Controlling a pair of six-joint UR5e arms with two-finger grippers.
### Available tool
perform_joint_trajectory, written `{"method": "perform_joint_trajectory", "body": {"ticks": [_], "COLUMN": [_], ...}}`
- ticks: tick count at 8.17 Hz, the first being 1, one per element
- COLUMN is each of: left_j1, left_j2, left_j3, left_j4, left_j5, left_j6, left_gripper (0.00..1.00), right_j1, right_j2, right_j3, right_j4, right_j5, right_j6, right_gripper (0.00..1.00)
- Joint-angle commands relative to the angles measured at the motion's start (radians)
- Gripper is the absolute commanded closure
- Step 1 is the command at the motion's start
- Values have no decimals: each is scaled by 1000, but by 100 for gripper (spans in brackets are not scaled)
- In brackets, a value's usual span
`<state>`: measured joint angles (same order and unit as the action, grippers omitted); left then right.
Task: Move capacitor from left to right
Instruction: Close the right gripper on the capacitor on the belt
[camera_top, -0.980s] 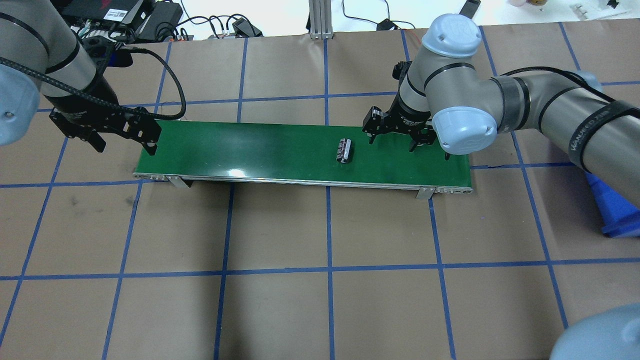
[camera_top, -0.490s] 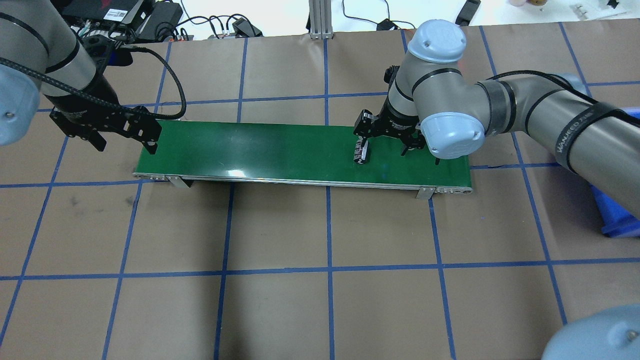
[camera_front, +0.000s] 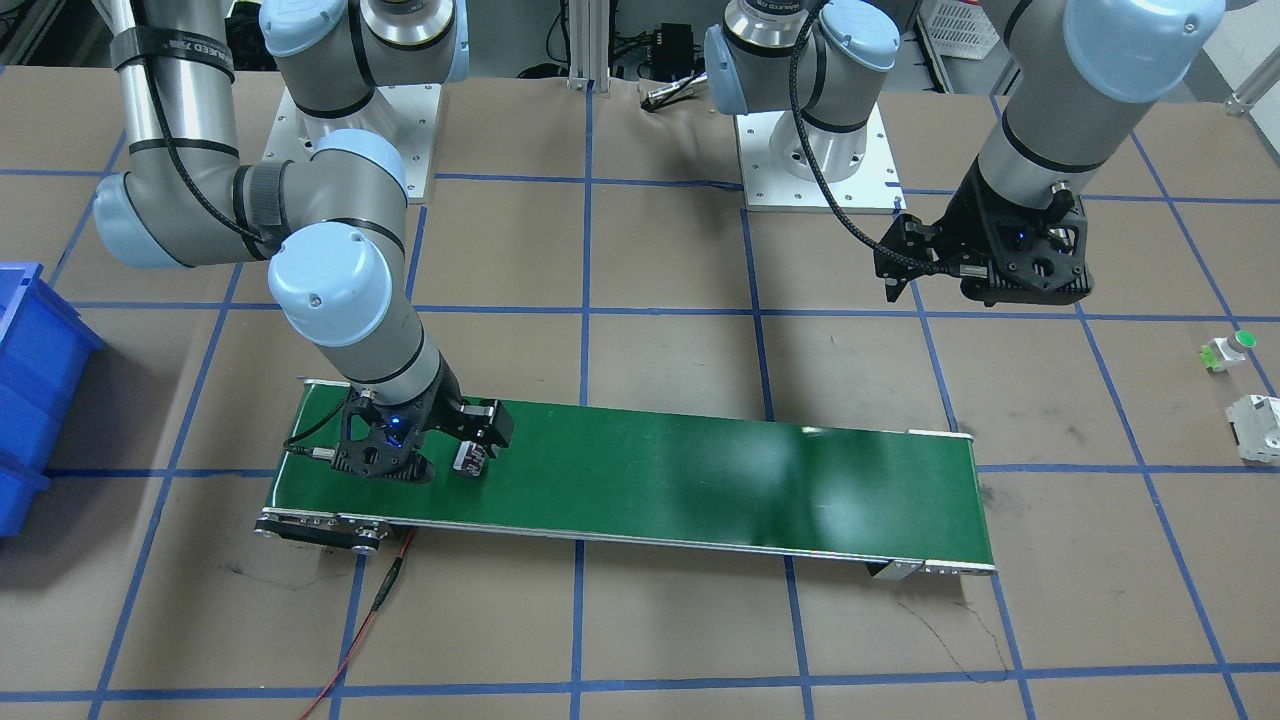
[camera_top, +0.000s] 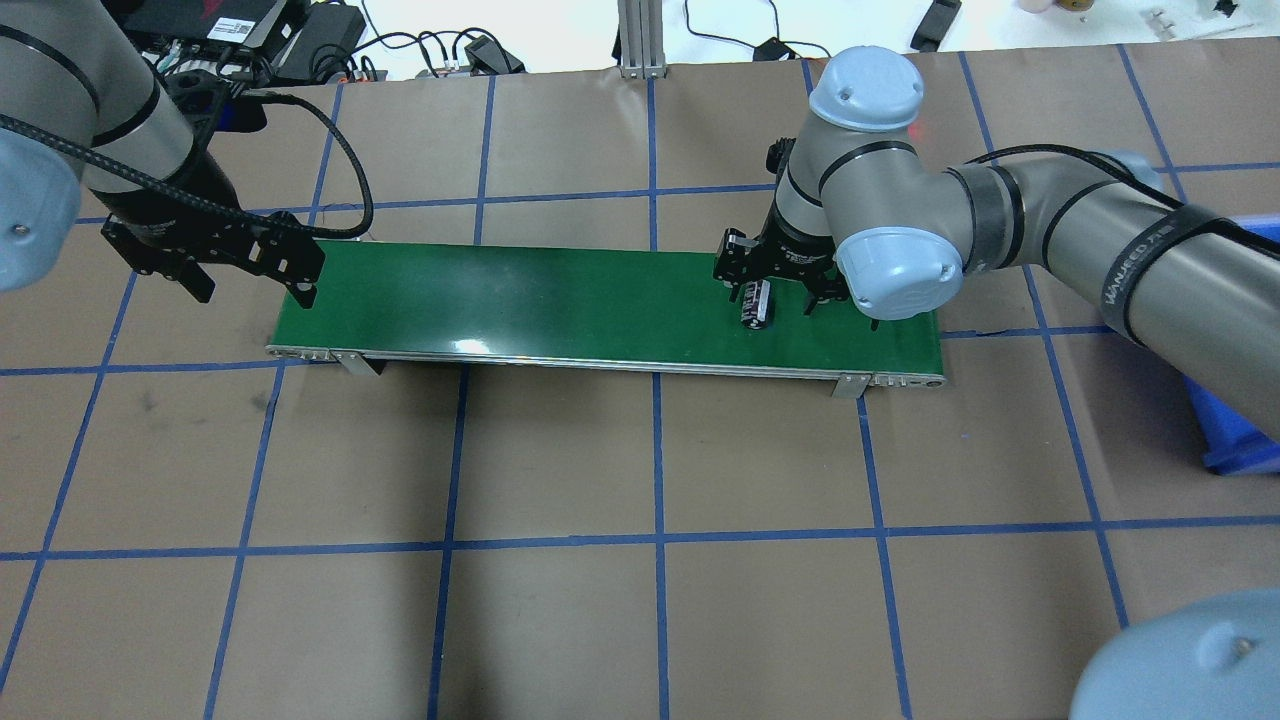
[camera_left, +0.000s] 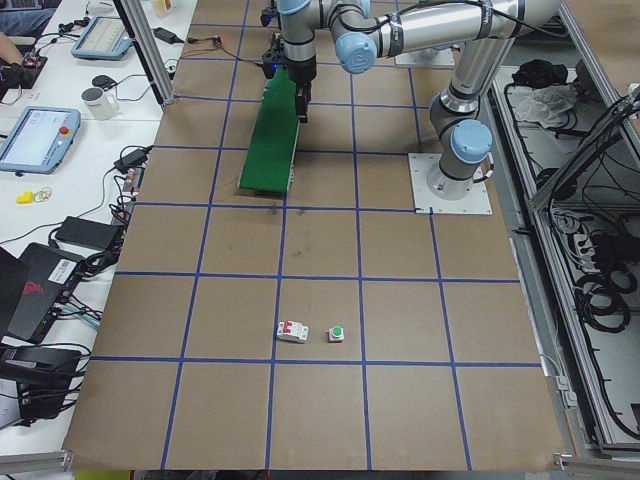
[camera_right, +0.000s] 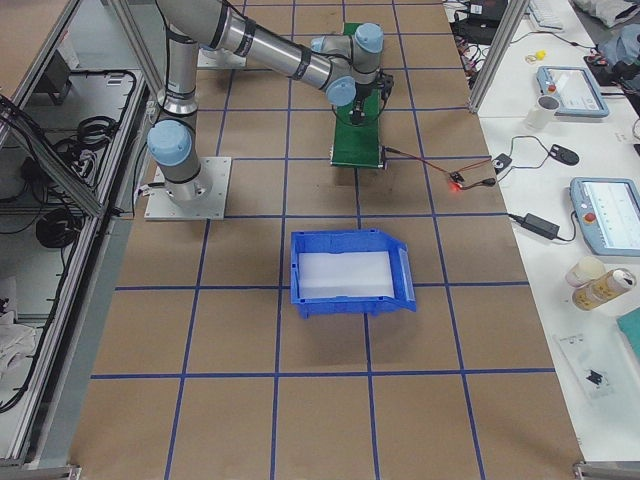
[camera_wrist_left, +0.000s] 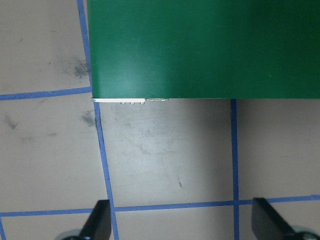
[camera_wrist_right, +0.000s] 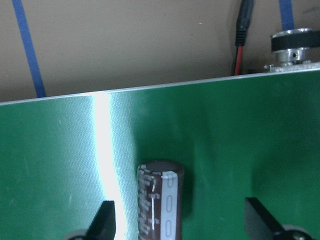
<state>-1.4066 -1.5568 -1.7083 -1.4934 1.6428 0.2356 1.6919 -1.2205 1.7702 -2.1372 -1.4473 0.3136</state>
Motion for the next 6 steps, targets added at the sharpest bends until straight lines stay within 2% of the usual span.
{"method": "perform_joint_trajectory", "body": {"ticks": [1,3,4,5,6], "left_j1": [0,0,0,0,0], "left_j2": [0,0,0,1,1], "left_j3": [-1,1,1,1,1], "left_j4": [1,1,1,1,-1], "left_j5": [-1,-6,-45,-60,-52], "left_j6": [-1,-1,-2,-1,-1], "left_gripper": [0,0,0,0,0], "right_j1": [0,-1,-3,-9,-15], "right_j2": [7,0,-4,-7,-17], "right_j3": [3,2,-3,-9,-12], "right_j4": [11,35,66,71,82], "right_j5": [-63,-70,-102,-123,-160], "right_j6": [-42,-80,-94,-100,-128], "right_gripper": [32,73,95,100,100]}}
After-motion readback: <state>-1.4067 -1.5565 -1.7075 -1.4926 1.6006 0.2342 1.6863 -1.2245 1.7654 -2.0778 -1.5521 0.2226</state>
